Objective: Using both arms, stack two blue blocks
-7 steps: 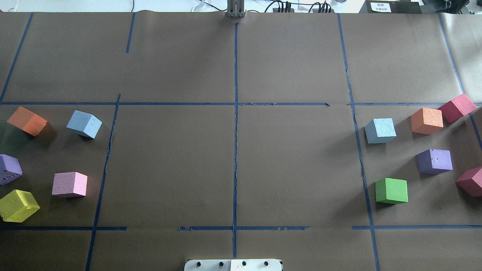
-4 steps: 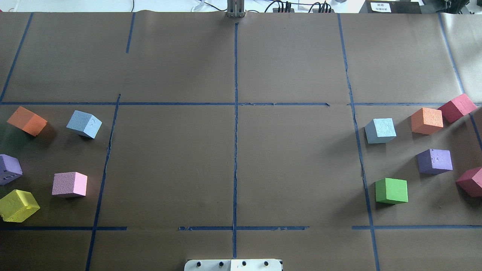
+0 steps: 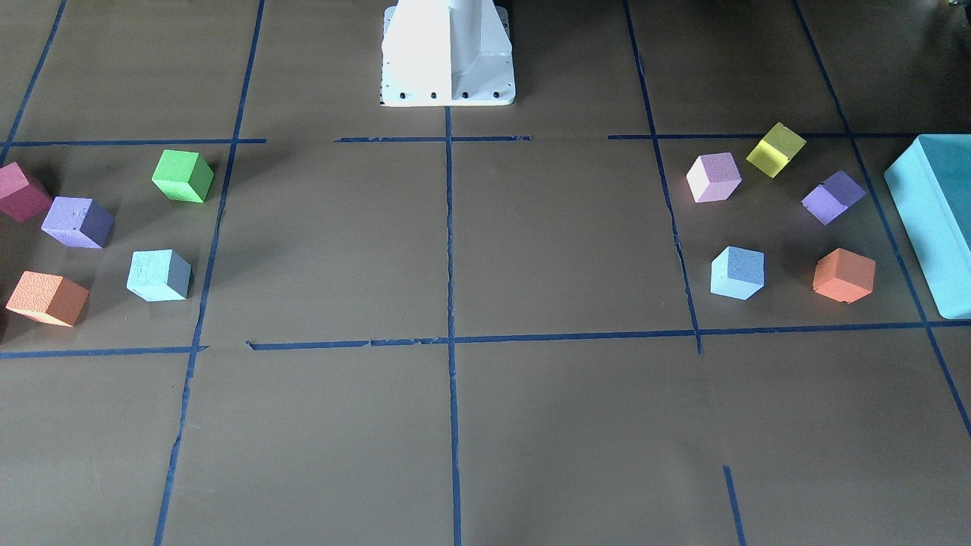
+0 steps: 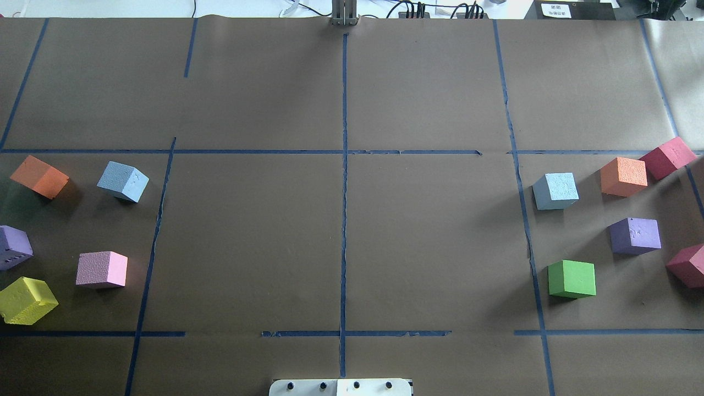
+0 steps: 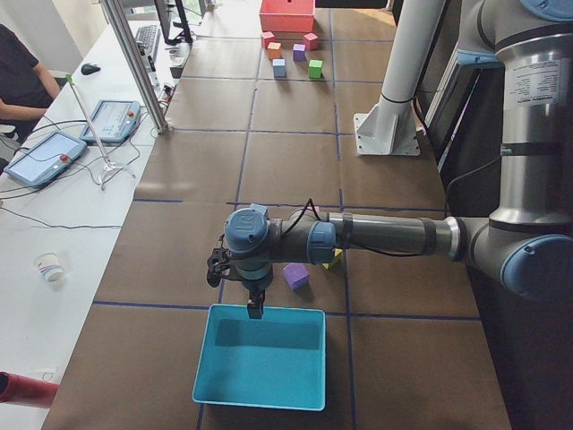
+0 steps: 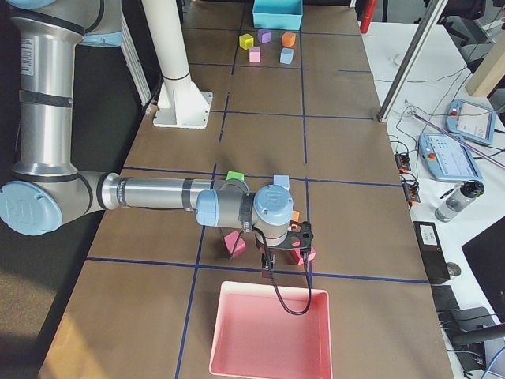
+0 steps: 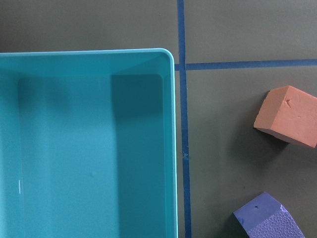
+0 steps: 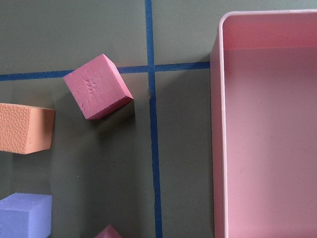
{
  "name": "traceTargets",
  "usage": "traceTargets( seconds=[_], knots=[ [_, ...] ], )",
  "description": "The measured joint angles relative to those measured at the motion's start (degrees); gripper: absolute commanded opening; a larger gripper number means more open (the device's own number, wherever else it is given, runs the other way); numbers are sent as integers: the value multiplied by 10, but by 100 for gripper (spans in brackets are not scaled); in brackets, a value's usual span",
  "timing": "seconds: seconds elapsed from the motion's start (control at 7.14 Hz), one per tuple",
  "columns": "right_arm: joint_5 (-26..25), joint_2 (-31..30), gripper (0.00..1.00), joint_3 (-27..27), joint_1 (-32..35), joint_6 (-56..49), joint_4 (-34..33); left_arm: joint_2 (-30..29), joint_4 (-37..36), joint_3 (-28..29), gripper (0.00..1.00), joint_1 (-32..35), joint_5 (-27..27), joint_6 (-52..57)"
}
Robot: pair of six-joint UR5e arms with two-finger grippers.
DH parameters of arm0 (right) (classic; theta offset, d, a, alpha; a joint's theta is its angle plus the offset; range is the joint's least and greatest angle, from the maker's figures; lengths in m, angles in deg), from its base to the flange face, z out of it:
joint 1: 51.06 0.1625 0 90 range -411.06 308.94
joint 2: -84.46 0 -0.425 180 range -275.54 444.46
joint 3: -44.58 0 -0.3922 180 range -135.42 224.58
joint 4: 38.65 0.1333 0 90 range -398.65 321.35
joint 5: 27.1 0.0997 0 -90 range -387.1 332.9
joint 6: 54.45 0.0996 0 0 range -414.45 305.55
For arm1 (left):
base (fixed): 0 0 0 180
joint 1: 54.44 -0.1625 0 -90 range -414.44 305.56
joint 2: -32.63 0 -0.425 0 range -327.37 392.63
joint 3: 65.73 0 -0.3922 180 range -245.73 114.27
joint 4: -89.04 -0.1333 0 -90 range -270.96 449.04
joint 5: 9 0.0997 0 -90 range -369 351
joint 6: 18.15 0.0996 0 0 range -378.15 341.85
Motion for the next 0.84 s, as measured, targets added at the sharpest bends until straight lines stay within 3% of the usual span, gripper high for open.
traceTargets(
  seconds=[0.42,0.84],
  knots=[
    [1,39,100,-7,-11,5,0,0,1,0,100,0,-1,1],
    [2,118,100,-16,-65,32,-2,0,7,-1,100,0,-1,1]
  ],
)
